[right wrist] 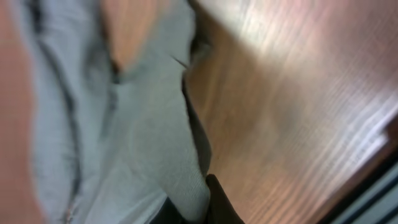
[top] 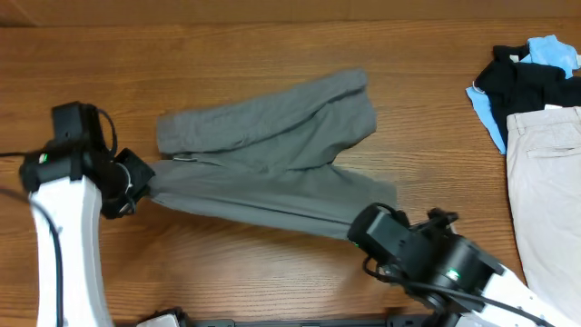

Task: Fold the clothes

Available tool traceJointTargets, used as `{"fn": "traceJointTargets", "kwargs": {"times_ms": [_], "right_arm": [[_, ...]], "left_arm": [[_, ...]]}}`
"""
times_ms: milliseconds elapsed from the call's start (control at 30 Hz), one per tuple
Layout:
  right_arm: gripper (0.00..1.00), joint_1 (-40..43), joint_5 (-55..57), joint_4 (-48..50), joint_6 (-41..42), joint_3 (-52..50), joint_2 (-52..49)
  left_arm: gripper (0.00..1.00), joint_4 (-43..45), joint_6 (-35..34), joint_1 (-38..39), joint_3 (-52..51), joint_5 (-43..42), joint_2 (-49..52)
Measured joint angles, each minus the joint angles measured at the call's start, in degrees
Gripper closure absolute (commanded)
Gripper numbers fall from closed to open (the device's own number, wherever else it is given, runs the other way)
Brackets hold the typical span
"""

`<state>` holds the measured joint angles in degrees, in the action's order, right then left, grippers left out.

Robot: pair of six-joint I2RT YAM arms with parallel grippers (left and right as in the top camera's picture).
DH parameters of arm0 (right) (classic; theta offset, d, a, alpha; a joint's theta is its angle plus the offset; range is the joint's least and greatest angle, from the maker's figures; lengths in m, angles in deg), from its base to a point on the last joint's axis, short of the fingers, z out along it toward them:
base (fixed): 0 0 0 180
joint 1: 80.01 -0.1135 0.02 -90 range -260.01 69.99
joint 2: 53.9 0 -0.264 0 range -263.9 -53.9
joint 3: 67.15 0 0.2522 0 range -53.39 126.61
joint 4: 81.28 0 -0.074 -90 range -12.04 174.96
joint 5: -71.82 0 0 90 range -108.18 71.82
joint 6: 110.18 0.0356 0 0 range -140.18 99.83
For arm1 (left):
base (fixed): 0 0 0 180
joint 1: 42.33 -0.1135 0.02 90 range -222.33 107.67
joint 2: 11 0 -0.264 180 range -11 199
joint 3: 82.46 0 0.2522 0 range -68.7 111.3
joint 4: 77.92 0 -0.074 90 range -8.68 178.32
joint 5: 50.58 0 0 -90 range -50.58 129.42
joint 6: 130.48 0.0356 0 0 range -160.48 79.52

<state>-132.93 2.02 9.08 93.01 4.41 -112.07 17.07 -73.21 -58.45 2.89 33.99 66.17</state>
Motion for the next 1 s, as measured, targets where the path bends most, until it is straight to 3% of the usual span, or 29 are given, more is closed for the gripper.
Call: {"fn": "traceJointTargets", "kwargs": {"times_ms": [267,467,500,600,633,667,733,800,1000], "right_arm": [[0.96,0.0,7.3,-3.1,-7.8,7.3,2.4],[0.96,0.0,10.1,-4.7,-9.8,11.0,2.4],[0.93,0.0,10.3,-4.9,-9.9,11.0,2.4],[0.69,0.0,11.1,-6.4,-9.8,11.1,2.0],[0.55,0.2,12.2,-8.1,-10.0,11.0,1.9],[0.24,0.5,13.3,-8.9,-9.9,11.0,1.8],[0.16,0.8,14.7,-9.6,-10.3,11.1,1.6],[0.05,0.8,15.6,-9.8,-10.4,11.1,1.0],[0.00,0.8,18.1,-8.9,-10.8,11.1,-0.4]], "left_arm": [[0.96,-1.7,0.0,0.0,0.0,0.1,-13.6],[0.96,-2.3,0.1,0.0,0.0,0.0,-16.7],[0.94,-2.7,0.0,0.0,0.0,0.0,-16.6],[0.61,-3.5,0.7,0.0,0.0,0.6,-15.7],[0.54,-3.2,0.9,-0.3,0.0,1.7,-15.2],[0.47,-3.1,1.2,-0.6,0.1,2.8,-14.6],[0.35,-3.1,1.7,-0.9,0.1,4.3,-13.3],[0.35,-3.1,2.5,-0.9,0.1,5.1,-12.2],[0.32,-2.1,3.1,-0.9,0.1,6.2,-9.3]]}}
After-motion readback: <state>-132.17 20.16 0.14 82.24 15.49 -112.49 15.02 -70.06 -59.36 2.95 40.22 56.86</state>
